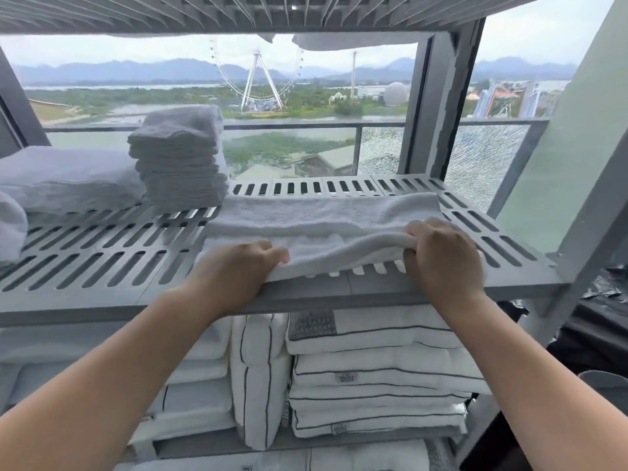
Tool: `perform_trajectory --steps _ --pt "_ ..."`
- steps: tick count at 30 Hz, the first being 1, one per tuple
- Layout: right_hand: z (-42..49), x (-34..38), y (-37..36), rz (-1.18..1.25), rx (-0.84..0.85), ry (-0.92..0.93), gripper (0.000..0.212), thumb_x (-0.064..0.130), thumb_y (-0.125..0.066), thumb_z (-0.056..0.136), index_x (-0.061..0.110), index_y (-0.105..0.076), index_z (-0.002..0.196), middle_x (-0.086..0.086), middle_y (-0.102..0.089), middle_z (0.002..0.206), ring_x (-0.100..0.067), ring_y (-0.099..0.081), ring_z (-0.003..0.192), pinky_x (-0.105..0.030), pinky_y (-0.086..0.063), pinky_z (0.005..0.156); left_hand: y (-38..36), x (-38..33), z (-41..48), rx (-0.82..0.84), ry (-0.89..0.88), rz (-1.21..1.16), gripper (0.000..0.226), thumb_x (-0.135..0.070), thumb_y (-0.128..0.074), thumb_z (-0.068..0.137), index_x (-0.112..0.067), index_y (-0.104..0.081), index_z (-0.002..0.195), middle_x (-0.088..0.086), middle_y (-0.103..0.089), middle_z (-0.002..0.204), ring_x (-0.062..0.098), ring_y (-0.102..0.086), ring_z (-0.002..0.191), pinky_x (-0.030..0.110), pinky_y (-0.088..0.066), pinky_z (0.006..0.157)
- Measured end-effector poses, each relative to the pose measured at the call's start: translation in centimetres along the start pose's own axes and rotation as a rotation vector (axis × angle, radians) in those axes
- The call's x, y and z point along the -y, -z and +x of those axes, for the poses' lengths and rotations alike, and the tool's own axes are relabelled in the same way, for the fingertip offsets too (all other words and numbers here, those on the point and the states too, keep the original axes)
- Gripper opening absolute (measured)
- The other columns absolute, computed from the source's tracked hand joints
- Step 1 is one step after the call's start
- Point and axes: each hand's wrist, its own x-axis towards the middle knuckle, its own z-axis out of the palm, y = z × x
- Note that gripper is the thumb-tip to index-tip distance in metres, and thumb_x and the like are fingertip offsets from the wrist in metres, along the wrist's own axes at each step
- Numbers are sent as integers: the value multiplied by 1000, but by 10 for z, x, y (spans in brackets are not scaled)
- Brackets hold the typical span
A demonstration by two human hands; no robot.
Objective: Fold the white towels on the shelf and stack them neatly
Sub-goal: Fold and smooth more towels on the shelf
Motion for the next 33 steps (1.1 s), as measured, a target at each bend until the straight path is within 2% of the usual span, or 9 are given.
perform_trajectory --steps 4,9,12,16,19,21,23,26,33 --pt "35 6 -11 -69 -30 -54 22 7 -52 87 11 -70 98 -12 -66 92 -34 -60 87 -38 -42 74 14 19 39 -17 93 5 47 -6 -49 84 -32 -51 122 -4 -66 102 24 -61 77 32 -45 57" --pt "114 3 -25 -192 -21 -30 22 -2 -54 73 17 -64 80 -2 -47 67 -33 -57 77 -37 -29 72 34 78 131 113 99 -84 35 -8 -48 77 -30 -53 102 -1 -63 85 22 -59 79 38 -54 68" --pt "167 2 -53 -220 266 -43 24 2 -54 79 20 -65 92 -7 -63 81 -32 -61 86 -38 -37 81 14 100 188 247 100 -126 20 -7 -55 80 -16 -58 97 8 -64 94 28 -60 89 42 -54 80" --pt "189 -7 -98 -352 619 -194 38 11 -56 87 18 -55 125 -9 -64 123 -30 -58 116 -55 -40 106 -34 116 225 433 105 -36 36 -26 -66 86 -11 -63 119 10 -65 120 29 -60 110 37 -51 93" --pt "192 -13 -109 -502 457 -279 43 9 -50 85 15 -54 128 -13 -60 127 -34 -52 123 -63 -23 114 -44 127 239 373 110 -74 39 -31 -69 86 -14 -63 121 9 -65 121 29 -60 109 36 -51 90" --pt "195 -15 -113 -506 278 -250 40 9 -50 85 10 -57 124 -17 -60 119 -38 -54 117 -60 -31 110 -50 126 245 272 115 -106 38 -29 -66 85 -23 -62 122 6 -65 120 30 -61 106 38 -53 87" --pt "198 -11 -118 -259 194 -120 37 6 -53 86 14 -62 121 -14 -66 110 -35 -61 103 -51 -49 96 -56 115 249 183 101 -149 30 -30 -59 86 -27 -62 116 6 -66 118 31 -61 102 39 -53 85" --pt "191 -1 -131 -20 335 83 28 16 -55 92 20 -68 116 -8 -72 108 -28 -66 100 -43 -54 90 -69 90 255 173 96 -121 12 -27 -46 84 -24 -58 85 10 -67 106 27 -51 80 40 -51 74" --pt "185 -19 -148 -51 447 137 32 33 -40 102 15 -62 117 -8 -66 105 -25 -59 98 -42 -52 89 -86 104 253 7 228 -44 27 -44 -48 96 -29 -68 104 2 -69 112 28 -65 102 39 -52 83"
